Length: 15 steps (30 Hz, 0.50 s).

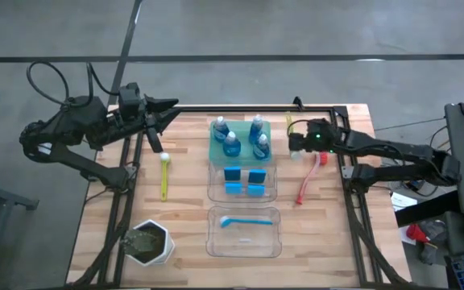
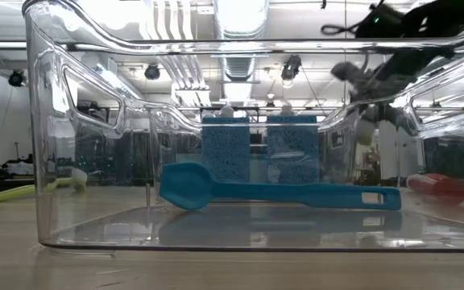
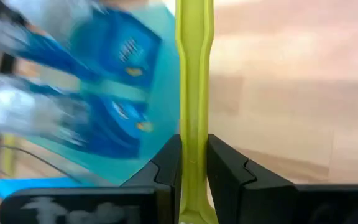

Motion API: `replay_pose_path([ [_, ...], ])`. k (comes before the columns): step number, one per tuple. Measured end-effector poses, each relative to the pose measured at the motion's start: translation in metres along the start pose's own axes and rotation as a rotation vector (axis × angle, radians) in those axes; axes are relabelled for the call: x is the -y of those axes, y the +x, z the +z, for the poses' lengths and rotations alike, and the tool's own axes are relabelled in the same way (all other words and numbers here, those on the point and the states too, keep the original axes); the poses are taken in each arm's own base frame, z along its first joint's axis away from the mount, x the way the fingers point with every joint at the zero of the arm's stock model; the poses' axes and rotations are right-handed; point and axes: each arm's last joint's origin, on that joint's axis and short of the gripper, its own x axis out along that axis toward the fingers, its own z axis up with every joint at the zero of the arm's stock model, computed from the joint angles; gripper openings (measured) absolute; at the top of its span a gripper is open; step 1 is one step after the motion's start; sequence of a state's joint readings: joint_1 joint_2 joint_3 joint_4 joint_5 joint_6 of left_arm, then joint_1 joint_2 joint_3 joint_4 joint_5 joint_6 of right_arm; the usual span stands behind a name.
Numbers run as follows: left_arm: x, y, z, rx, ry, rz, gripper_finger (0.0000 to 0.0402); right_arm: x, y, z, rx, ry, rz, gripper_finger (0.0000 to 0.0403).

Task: Pick & Place Kitchen Sink Supplies
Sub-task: Put the light green dish brush into the bottom transparent bin

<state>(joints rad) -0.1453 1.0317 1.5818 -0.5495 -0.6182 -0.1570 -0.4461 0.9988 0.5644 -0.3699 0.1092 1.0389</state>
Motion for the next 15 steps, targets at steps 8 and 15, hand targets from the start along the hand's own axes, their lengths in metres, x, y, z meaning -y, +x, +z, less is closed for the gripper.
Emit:
replay_pose_path([
  [8,0.000,0.000,0.000,0.000,0.000,0.000,0.0122,-0.003,-0.037,0.008,0.148,0.009,0.148,0.0054],
  [15,0.000,0.000,0.000,0.000,0.000,0.000,0.0122,-0.018,-0.064,0.020,0.318,-0.012,0.405,0.0054],
])
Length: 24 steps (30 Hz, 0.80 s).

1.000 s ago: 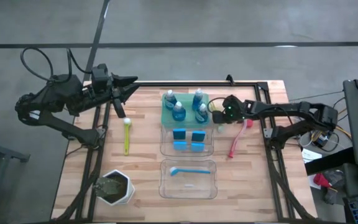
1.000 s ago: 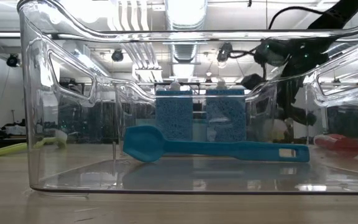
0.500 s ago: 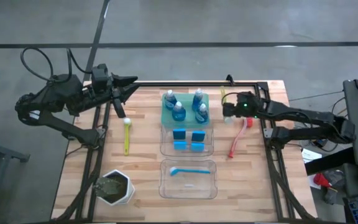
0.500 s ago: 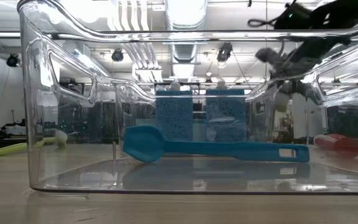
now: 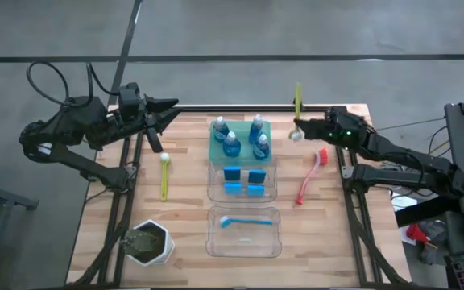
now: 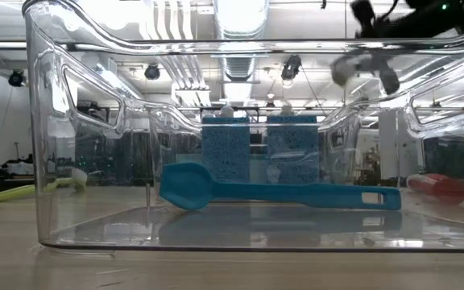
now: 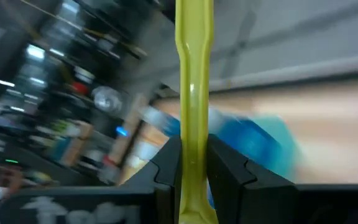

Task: Pick & Place Kitchen Sink Supplies
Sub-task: Put the light green dish brush into the bottom transparent bin

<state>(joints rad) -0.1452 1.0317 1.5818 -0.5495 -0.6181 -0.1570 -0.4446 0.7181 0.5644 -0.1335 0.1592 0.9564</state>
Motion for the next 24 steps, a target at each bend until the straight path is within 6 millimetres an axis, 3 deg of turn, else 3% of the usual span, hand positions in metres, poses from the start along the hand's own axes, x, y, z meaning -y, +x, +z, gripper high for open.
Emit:
replay_pose_path([
  [11,0.000,0.000,0.000,0.000,0.000,0.000,0.0122,-0.046,-0.011,0.026,0.339,-0.093,0.463,0.0054],
  [24,0.000,0.000,0.000,-0.002,0.005,0.000,0.0122,-0.080,-0.012,0.014,0.371,-0.110,0.888,0.0054],
])
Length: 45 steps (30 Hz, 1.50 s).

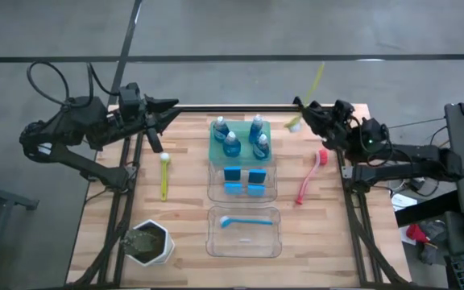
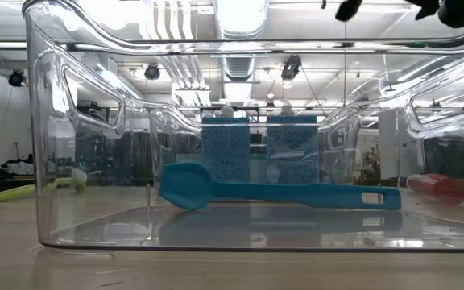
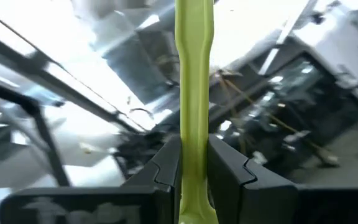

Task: Pick & Place Kitchen Sink Supplies
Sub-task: Put the light green dish brush into the bottom transparent bin

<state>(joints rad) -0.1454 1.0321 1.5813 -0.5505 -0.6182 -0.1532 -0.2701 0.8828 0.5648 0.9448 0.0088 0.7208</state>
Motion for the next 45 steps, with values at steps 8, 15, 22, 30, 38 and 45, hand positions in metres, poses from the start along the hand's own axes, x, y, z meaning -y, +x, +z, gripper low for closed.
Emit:
replay_pose_path([
  [8,0.001,0.003,-0.005,-0.018,0.011,0.003,0.0122,-0.021,0.027,-0.013,-0.048,0.019,0.137,0.0054],
  [15,0.001,0.003,-0.005,-0.018,0.010,0.003,0.0122,-0.038,0.069,-0.025,-0.249,0.113,0.225,0.0054],
  [22,0.001,0.002,-0.004,-0.011,0.004,0.002,0.0122,-0.050,0.105,-0.046,-0.666,0.144,-0.008,0.0054],
  [30,0.000,0.001,-0.004,-0.006,-0.013,0.001,0.0122,-0.077,0.137,-0.055,-0.917,0.145,0.035,0.0054],
  [38,0.000,0.000,-0.001,0.012,-0.097,-0.006,0.0122,-0.100,0.145,-0.067,-1.159,0.106,0.000,0.0054],
  [45,-0.002,-0.004,0.002,0.021,-0.172,-0.032,0.0122,-0.114,0.143,-0.094,-1.315,0.106,-0.009,0.0054],
])
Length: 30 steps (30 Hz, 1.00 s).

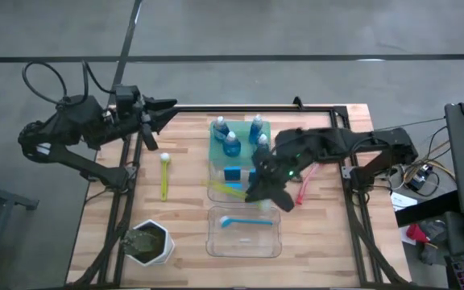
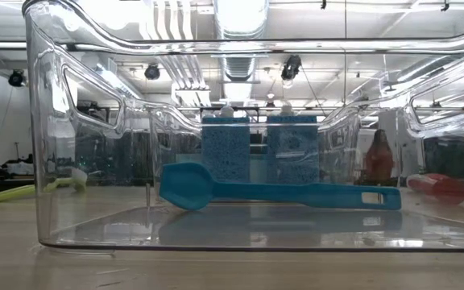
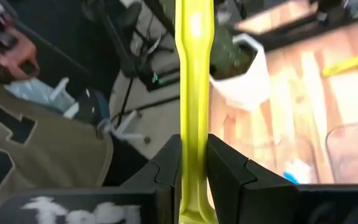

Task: Pick & Place Kitchen Sink Supplies
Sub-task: Put the light green dish brush into the bottom transparent bin

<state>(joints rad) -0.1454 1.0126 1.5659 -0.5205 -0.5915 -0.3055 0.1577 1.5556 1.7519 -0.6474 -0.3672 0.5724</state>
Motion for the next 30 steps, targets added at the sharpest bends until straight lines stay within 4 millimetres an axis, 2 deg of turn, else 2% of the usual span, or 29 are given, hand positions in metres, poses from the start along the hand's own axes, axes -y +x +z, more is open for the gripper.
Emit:
replay_pose_path([
  [6,-0.002,-0.006,0.004,0.013,-0.017,-0.016,0.0122,0.004,0.029,-0.015,-0.126,0.086,-0.042,0.0054],
  [15,-0.006,-0.020,0.010,-0.006,-0.033,-0.175,0.0122,0.015,0.089,-0.046,-0.306,0.236,-0.130,0.0054],
  [20,-0.010,-0.031,0.015,0.003,-0.027,-0.250,0.0122,0.021,0.111,-0.065,-0.397,0.310,-0.202,0.0054],
  [30,-0.018,-0.048,0.021,0.017,-0.037,-0.306,0.0122,0.038,0.148,-0.092,-0.511,0.261,-0.305,0.0054],
])
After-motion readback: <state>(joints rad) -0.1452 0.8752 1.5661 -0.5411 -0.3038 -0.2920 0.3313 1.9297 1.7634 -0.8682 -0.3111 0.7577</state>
